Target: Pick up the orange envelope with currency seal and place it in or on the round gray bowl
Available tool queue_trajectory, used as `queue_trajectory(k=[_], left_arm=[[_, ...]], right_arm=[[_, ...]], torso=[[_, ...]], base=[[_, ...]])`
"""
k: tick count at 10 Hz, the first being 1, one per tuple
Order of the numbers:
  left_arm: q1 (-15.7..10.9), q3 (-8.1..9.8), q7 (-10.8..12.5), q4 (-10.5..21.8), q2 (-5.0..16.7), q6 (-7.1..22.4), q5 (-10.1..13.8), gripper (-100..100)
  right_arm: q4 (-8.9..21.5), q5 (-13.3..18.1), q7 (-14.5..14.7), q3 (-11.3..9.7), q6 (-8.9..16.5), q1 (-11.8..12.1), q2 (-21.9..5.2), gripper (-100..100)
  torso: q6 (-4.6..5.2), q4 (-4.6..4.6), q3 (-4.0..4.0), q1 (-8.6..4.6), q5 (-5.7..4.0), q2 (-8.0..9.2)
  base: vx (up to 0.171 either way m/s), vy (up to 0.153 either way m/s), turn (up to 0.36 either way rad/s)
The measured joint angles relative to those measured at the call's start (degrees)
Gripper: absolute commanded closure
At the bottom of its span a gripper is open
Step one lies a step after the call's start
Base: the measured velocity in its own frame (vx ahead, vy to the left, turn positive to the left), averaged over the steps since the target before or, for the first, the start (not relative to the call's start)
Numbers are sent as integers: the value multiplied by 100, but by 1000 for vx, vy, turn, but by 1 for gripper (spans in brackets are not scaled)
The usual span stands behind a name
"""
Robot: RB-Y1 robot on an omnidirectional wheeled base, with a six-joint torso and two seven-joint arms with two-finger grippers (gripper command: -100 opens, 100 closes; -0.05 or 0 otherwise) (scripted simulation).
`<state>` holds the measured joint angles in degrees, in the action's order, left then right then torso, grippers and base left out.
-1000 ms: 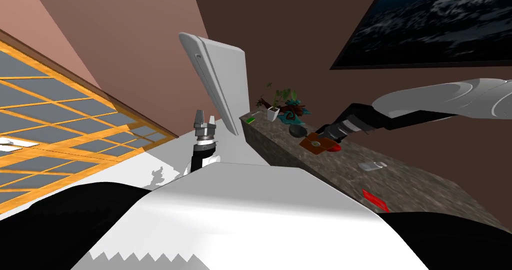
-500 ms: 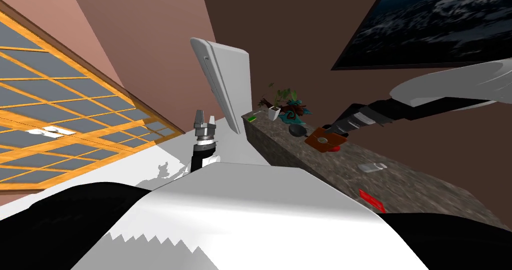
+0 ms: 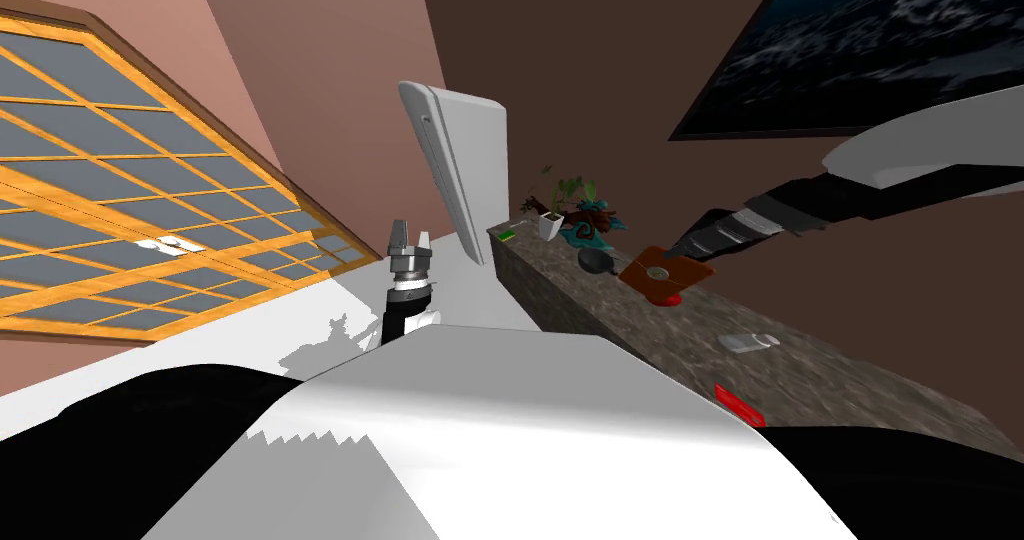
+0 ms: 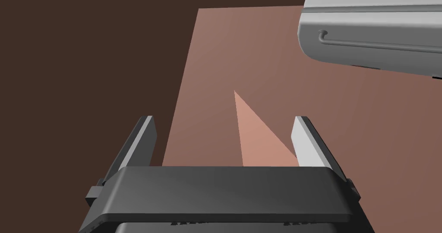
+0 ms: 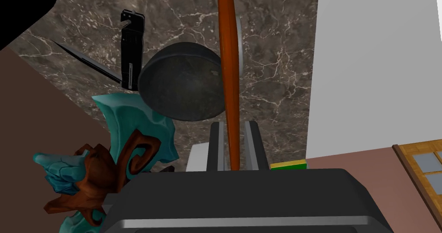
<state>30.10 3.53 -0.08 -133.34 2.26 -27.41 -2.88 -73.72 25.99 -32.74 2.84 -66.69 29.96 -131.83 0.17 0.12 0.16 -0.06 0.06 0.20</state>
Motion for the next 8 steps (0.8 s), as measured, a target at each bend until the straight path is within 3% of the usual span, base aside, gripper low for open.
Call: queue_trajectory(k=[1, 4, 5, 8], left_arm=[[0, 0, 0, 0, 0, 0, 0, 0], [0, 0, 0, 0, 0, 0, 0, 0], [0, 0, 0, 0, 0, 0, 0, 0], [1, 0, 0, 0, 0, 0, 0, 0]], right_arm=[[176, -33, -88, -58, -162, -111, -40, 100], [651, -160, -242, -62, -473, -126, -141, 100], [706, -153, -351, -154, -541, -271, -153, 100], [1037, -246, -402, -101, -733, -187, -214, 100]], torso=[[-2, 1, 2, 3, 3, 3], [0, 2, 1, -4, 1, 0], [-6, 1, 0, -2, 2, -1], [-8, 2, -3, 16, 8, -8]], base=[[-78, -78, 225], [-49, -71, 163], [-41, -56, 107], [-27, -33, 134]])
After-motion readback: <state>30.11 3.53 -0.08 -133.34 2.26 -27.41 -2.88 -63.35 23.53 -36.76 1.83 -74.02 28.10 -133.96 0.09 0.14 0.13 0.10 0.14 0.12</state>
